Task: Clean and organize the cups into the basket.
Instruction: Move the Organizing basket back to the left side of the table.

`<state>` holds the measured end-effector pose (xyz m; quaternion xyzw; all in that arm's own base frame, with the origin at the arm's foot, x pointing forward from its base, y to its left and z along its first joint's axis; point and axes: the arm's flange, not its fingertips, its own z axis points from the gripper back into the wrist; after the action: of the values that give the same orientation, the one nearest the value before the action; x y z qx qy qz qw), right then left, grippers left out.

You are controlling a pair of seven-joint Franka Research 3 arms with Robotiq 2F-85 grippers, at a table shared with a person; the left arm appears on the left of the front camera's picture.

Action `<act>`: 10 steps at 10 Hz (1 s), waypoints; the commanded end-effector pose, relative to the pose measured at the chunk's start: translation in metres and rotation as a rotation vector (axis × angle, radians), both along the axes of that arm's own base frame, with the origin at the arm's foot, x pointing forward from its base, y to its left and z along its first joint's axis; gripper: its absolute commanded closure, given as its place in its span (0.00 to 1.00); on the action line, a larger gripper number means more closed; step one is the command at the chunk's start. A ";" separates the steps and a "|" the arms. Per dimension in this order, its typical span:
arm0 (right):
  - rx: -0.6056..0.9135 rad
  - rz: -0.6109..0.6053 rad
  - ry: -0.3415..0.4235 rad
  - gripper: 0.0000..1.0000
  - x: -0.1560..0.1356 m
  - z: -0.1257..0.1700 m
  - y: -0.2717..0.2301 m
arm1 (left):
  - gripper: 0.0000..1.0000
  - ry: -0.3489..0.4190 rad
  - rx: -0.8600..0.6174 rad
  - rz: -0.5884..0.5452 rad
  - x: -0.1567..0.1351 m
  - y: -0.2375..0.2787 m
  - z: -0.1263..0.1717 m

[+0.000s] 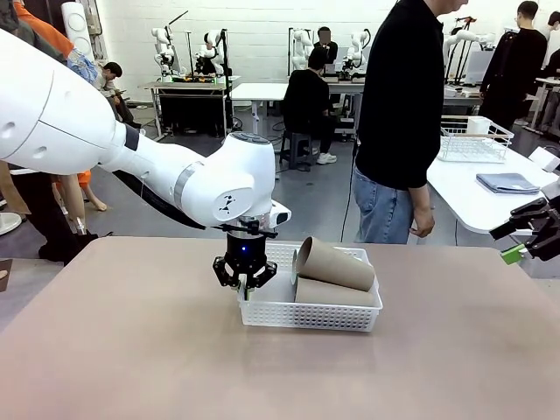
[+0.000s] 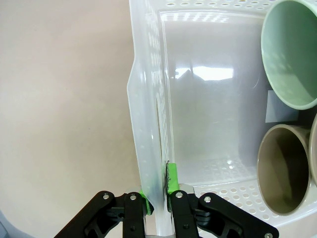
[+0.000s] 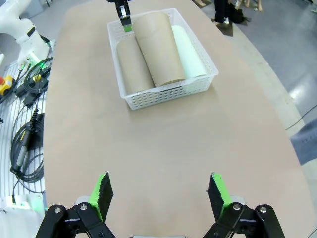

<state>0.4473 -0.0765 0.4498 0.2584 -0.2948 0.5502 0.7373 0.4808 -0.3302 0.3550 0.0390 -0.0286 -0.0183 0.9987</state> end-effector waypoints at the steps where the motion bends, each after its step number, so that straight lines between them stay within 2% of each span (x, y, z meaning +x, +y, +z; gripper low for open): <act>1: 0.007 0.015 0.006 0.00 0.004 0.000 0.000 | 1.00 0.000 0.001 -0.003 -0.001 0.000 0.000; 2: 0.000 0.000 0.000 0.00 0.000 0.000 0.000 | 1.00 0.000 0.001 -0.003 -0.001 0.000 0.000; 3: 0.020 0.014 0.072 0.00 0.001 -0.005 -0.003 | 0.94 0.000 0.000 0.000 0.000 0.000 0.000; 4: 0.025 -0.017 0.125 0.00 0.005 -0.010 0.000 | 0.94 -0.024 0.019 0.000 0.012 0.009 0.023; 6: 0.010 -0.085 0.297 0.00 -0.003 -0.008 -0.018 | 0.94 -0.062 0.115 0.026 0.008 0.025 0.045; 8: 0.013 -0.144 0.445 0.00 -0.005 -0.007 -0.038 | 0.94 -0.074 0.221 0.064 0.019 0.055 0.065; 10: 0.020 -0.224 0.504 0.00 -0.011 -0.003 -0.066 | 0.94 -0.063 0.240 0.084 0.023 0.092 0.079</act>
<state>0.4326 -0.1335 0.4390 0.3486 -0.1459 0.4001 0.8349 0.5045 -0.2473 0.4278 0.1511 -0.0519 0.0161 0.9870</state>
